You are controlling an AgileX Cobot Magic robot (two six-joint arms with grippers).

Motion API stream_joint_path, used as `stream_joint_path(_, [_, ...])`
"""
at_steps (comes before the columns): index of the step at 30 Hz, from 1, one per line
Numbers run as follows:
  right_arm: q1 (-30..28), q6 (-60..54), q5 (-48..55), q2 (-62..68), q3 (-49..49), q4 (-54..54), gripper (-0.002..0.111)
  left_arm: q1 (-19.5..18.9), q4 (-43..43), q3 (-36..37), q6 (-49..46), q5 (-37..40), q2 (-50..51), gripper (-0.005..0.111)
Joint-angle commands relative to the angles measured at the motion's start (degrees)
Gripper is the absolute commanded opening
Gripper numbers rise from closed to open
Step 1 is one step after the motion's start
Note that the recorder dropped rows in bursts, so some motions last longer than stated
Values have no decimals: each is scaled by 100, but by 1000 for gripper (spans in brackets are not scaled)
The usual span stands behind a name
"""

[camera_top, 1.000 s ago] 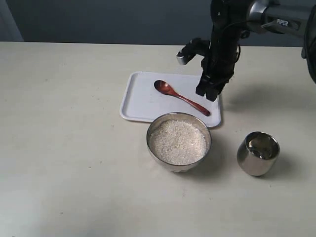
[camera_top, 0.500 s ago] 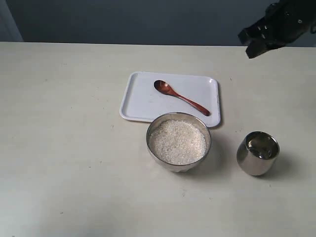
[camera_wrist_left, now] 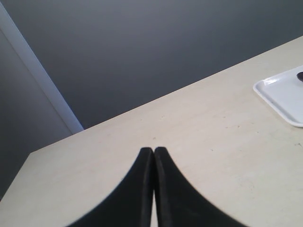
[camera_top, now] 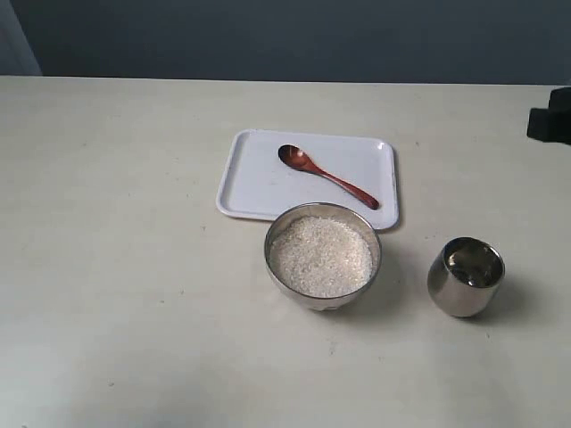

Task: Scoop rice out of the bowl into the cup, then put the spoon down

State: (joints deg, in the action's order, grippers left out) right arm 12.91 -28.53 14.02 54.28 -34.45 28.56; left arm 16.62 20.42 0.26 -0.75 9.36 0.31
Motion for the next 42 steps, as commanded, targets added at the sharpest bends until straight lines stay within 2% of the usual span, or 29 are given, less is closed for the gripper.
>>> stream_joint_path(1, [-33, 12, 435, -297, 103, 54, 0, 3, 0, -26, 30, -29, -31, 0])
stream_joint_path(10, [-33, 12, 480, -418, 103, 58, 0, 3, 0, -26, 30, -29, -31, 0])
stream_joint_path(14, [-96, -35, 484, -1211, 103, -254, 0, 3, 0, -26, 30, -29, -31, 0])
stream_joint_path(17, [-405, -35, 316, -2206, 103, -549, 0, 3, 0, -26, 30, -29, -31, 0])
stream_joint_path(20, [-1014, 28, 377, -3313, 117, -513, 0, 3, 0, -26, 30, -29, -31, 0])
stream_joint_path(25, [-1417, 28, 1704, -4028, 894, -765, 0, 3, 0, -26, 30, -29, -31, 0])
stream_joint_path(28, [-1417, 28, 1191, -4037, 1805, -249, 0, 3, 0, -26, 30, -30, -31, 0])
stream_joint_path(33, [-1557, 42, -390, -4654, 3004, 464, 0, 3, 0, -26, 30, -39, -31, 0])
stream_joint_path(36, [-1913, 350, -297, -5400, 3353, -119, 0, 3, 0, -26, 30, -39, -31, 0])
stream_joint_path(39, [-2299, 1596, 132, -5428, 3376, -1238, 0, 3, 0, -26, 30, -39, -31, 0])
stream_joint_path(42, [-2427, 2236, 530, -5428, 3399, -1955, 0, 3, 0, -26, 30, -39, -31, 0])
